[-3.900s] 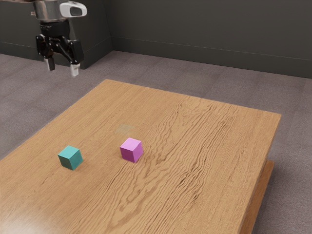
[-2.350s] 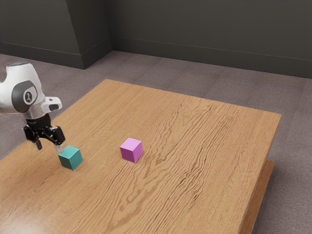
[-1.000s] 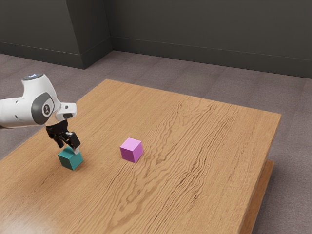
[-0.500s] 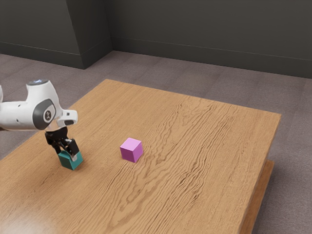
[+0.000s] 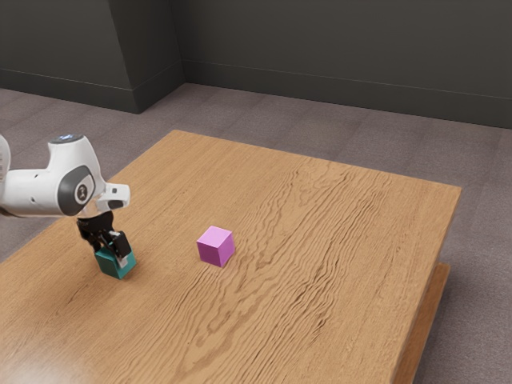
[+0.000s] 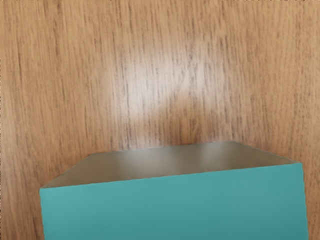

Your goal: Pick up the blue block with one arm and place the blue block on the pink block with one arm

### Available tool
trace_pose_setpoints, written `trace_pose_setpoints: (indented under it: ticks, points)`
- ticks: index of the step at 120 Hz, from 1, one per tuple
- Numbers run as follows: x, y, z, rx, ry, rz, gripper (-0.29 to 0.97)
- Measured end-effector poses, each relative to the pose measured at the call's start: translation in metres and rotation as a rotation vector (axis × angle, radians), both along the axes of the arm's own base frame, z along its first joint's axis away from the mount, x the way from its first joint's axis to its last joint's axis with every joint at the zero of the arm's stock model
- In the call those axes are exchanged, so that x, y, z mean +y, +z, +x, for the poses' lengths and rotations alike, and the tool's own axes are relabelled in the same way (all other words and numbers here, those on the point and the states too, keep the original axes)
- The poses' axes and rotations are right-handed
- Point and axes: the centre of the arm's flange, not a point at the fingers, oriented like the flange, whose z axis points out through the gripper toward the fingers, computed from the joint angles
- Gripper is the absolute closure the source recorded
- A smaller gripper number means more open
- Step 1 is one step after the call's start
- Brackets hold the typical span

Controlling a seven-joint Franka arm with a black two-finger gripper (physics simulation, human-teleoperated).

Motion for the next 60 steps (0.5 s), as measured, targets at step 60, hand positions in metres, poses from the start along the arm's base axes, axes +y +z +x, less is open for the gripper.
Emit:
trace_pose_setpoints:
  ticks: [60]
  points:
    - [-0.0003, -0.0019, 0.0034, -0.006, -0.045, -0.002, 0.14]
